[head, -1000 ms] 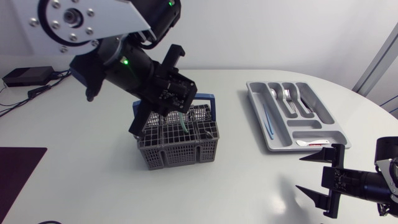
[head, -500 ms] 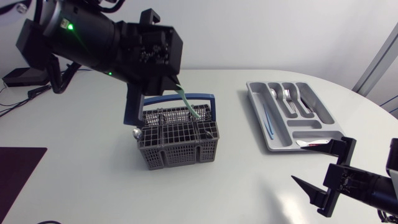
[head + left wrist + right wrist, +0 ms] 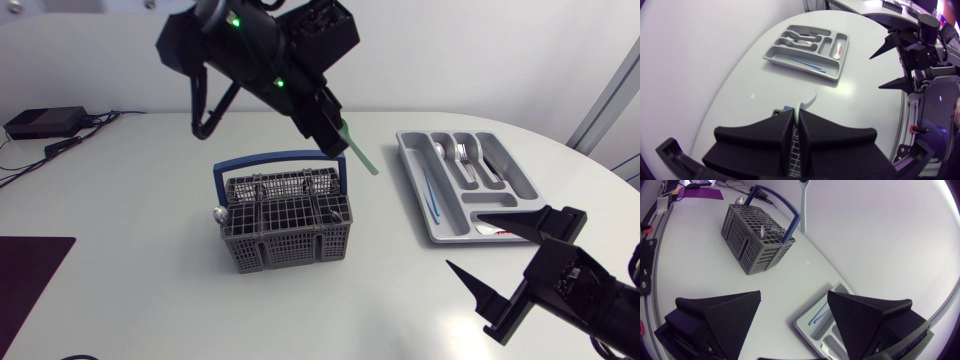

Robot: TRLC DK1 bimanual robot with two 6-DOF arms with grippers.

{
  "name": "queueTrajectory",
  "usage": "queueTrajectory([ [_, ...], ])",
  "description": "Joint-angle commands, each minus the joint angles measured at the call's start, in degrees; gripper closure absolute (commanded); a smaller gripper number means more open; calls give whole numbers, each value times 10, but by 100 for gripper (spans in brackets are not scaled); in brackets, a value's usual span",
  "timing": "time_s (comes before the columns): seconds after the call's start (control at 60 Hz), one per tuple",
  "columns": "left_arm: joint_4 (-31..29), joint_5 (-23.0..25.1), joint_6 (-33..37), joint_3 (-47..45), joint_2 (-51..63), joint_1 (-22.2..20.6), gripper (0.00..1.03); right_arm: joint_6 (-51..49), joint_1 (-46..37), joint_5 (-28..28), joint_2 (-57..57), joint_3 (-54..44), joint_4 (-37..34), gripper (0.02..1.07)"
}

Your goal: Unload the cutlery basket into the drawer organizer.

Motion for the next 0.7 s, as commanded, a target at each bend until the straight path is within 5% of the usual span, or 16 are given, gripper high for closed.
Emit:
queueTrajectory([
  [0.0, -2, 7, -70, 32, 24, -15, 100, 69, 55, 35, 22, 27, 17, 14],
  [0.267, -6, 7, -152, 72, 75, -53, 100, 136, 128, 93, 132, 80, 83, 25],
  [0.433, -24, 7, -189, 108, 109, -74, 100, 143, 179, 172, 168, 91, 137, 45],
  [0.683, -44, 11, -217, 148, 140, -82, 100, 144, 221, 258, 221, 91, 210, 52],
])
